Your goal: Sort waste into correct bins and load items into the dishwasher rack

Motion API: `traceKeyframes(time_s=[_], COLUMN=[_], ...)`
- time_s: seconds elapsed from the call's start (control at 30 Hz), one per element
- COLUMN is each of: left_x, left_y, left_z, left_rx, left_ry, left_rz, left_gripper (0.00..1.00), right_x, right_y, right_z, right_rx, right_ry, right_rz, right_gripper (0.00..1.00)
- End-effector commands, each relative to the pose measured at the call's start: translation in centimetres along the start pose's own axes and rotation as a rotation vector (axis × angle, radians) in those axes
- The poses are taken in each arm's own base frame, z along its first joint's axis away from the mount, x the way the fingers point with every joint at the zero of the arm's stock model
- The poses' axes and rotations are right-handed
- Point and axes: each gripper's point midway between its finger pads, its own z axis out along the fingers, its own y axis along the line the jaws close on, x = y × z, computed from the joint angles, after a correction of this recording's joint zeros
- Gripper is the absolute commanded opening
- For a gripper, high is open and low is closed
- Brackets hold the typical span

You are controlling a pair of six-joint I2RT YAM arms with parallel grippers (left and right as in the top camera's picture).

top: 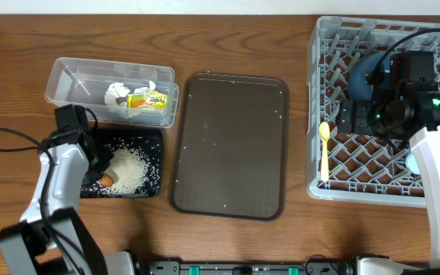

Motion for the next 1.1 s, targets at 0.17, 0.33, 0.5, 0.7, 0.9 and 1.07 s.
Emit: traceKeyframes(time_s=[0.17,0.33,0.5,0.7,0.9,1.07], left_x=[0.4,0.4,0.5,1.3,1.9,4.9], left_y=[0.6,0.6,0.7,-2.7,-7.0,-10.2], left_z=[1.4,1.4,1.2,-1.8,-6.7,-9.7], left_rx=[-0.051,-0.052,-0.052,0.169,0.391,0.458], left_ry=[0.027,0.028,0.029,0.080,0.009,-0.036], left_rz=[0.014,0.014,0.014,0.149,0.360,0.626], left_gripper=[0.29,0.38,0.51,0.63,0.69,0.81], right_x=[-0.1,0.0,0.1,0.0,0.1,0.3], right_y=[-0.2,-0.2,-0.2,-0.2,2.3,5.5], right_z=[0.0,0.0,0.0,0.0,0.3,1.5], right_rx=[0.002,0.002,0.002,0.001,-0.121,-0.201], right_ry=[0.002,0.003,0.008,0.003,0.022,0.047], right_rz=[-0.011,-0.011,-0.010,-0.010,-0.063,-0.161], right_gripper=[0.99,0.99,0.99,0.99,0.99,0.99])
